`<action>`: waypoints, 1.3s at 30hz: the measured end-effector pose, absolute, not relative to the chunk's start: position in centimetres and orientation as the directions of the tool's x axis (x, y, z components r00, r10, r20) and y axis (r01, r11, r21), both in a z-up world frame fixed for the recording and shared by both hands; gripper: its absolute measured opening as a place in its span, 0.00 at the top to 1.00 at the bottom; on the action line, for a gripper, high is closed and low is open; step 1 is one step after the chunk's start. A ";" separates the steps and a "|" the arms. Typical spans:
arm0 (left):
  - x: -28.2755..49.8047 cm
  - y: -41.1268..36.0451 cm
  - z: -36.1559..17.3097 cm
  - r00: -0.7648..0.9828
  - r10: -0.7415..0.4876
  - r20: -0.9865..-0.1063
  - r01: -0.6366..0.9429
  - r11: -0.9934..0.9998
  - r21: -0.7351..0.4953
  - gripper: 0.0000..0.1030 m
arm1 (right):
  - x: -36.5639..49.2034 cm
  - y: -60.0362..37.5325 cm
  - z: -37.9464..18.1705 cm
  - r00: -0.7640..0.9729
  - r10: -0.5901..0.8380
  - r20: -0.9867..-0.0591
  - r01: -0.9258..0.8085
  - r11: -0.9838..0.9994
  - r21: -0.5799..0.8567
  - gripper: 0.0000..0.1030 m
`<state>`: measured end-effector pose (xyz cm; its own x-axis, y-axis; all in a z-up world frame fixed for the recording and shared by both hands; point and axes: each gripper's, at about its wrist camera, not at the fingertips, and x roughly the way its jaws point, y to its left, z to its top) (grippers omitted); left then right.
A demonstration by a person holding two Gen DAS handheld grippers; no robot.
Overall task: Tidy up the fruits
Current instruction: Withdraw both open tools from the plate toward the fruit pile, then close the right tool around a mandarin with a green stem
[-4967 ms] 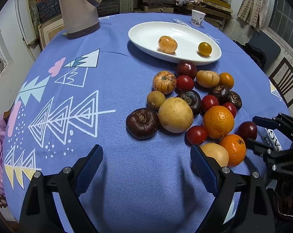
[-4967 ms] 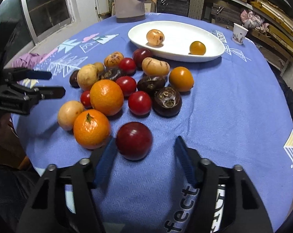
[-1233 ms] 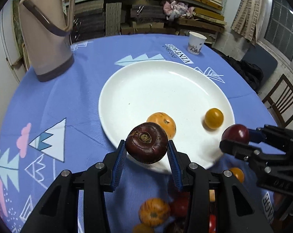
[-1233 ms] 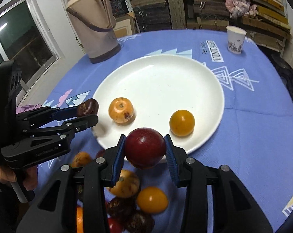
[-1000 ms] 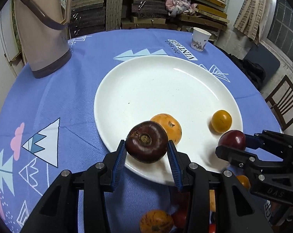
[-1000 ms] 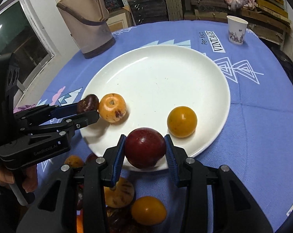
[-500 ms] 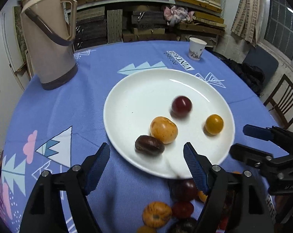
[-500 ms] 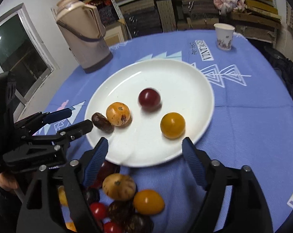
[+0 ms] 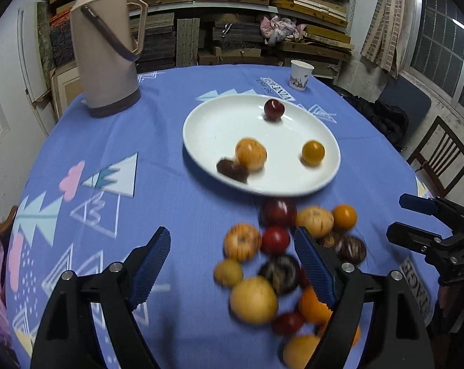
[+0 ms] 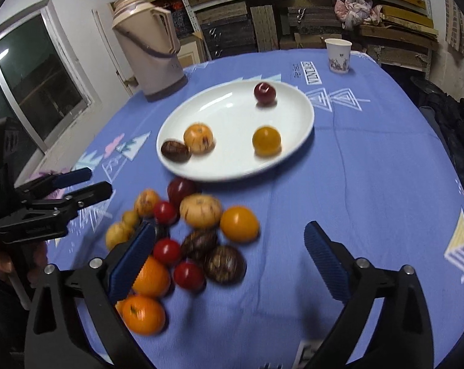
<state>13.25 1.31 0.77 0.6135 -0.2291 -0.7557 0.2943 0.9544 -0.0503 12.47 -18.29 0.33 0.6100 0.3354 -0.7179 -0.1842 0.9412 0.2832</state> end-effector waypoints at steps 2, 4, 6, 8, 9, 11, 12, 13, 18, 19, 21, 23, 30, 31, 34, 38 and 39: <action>12.2 1.5 0.6 0.611 -0.230 -0.758 0.292 0.955 -0.055 0.19 | 11.7 -18.1 0.1 0.606 0.340 -0.719 -0.186 0.939 0.288 0.07; 11.4 1.7 0.5 0.606 -0.235 -0.760 0.294 0.954 -0.060 0.18 | 10.9 -17.7 0.0 0.602 0.338 -0.723 -0.191 0.940 0.281 0.07; 10.8 1.6 0.0 0.593 -0.230 -0.771 0.290 0.955 -0.062 0.18 | 10.0 -17.1 -0.2 0.601 0.328 -0.729 -0.200 0.945 0.260 0.07; 10.3 1.7 -0.6 0.579 -0.221 -0.785 0.285 0.957 -0.060 0.18 | 8.7 -16.2 -0.2 0.606 0.336 -0.721 -0.238 0.941 0.238 0.07; 10.1 1.7 -0.7 0.576 -0.221 -0.787 0.285 0.957 -0.061 0.18 | 8.1 -15.8 -0.2 0.609 0.342 -0.716 -0.259 0.939 0.228 0.07; 9.6 1.9 -1.2 0.567 -0.217 -0.795 0.280 0.958 -0.062 0.18 | 7.2 -14.7 -0.3 0.608 0.347 -0.714 -0.305 0.933 0.193 0.07; 9.5 2.0 -1.4 0.562 -0.215 -0.799 0.277 0.959 -0.063 0.18 | 6.6 -14.1 -0.5 0.605 0.350 -0.715 -0.329 0.928 0.176 0.07; 9.4 2.1 -1.6 0.558 -0.213 -0.802 0.273 0.960 -0.065 0.18 | 6.2 -13.5 -0.7 0.600 0.355 -0.717 -0.348 0.923 0.166 0.07; 9.1 3.1 -2.5 0.541 -0.197 -0.817 0.240 0.968 -0.075 0.15 | 5.1 -11.0 -1.7 0.568 0.381 -0.730 -0.430 0.893 0.132 0.08; 9.1 3.2 -2.5 0.540 -0.195 -0.819 0.235 0.969 -0.075 0.15 | 4.9 -10.6 -2.0 0.563 0.375 -0.737 -0.439 0.891 0.118 0.08; 9.0 3.7 -2.6 0.543 -0.184 -0.819 0.221 0.973 -0.072 0.14 | 4.6 -9.9 -2.4 0.555 0.357 -0.751 -0.455 0.887 0.085 0.11; 8.8 4.0 -2.6 0.545 -0.182 -0.818 0.214 0.974 -0.073 0.14 | 4.5 -9.6 -2.8 0.541 0.355 -0.763 -0.466 0.881 0.079 0.18; 8.5 4.2 -3.2 0.531 -0.184 -0.827 0.218 0.973 -0.077 0.14 | 4.6 -9.0 -4.2 0.507 0.352 -0.787 -0.477 0.875 0.084 0.23; 8.5 4.2 -3.2 0.530 -0.183 -0.828 0.219 0.973 -0.075 0.14 | 4.8 -8.9 -4.4 0.503 0.352 -0.789 -0.477 0.875 0.086 0.26; 8.4 4.3 -3.4 0.525 -0.184 -0.831 0.224 0.972 -0.074 0.14 | 5.5 -8.3 -5.1 0.476 0.354 -0.805 -0.486 0.869 0.094 0.41; 8.3 4.3 -3.7 0.515 -0.187 -0.836 0.228 0.971 -0.077 0.14 | 5.9 -7.9 -5.6 0.455 0.380 -0.805 -0.497 0.859 0.124 0.55; 8.2 4.3 -3.8 0.512 -0.188 -0.838 0.231 0.970 -0.077 0.14 | 5.9 -8.0 -5.6 0.453 0.390 -0.801 -0.496 0.858 0.138 0.55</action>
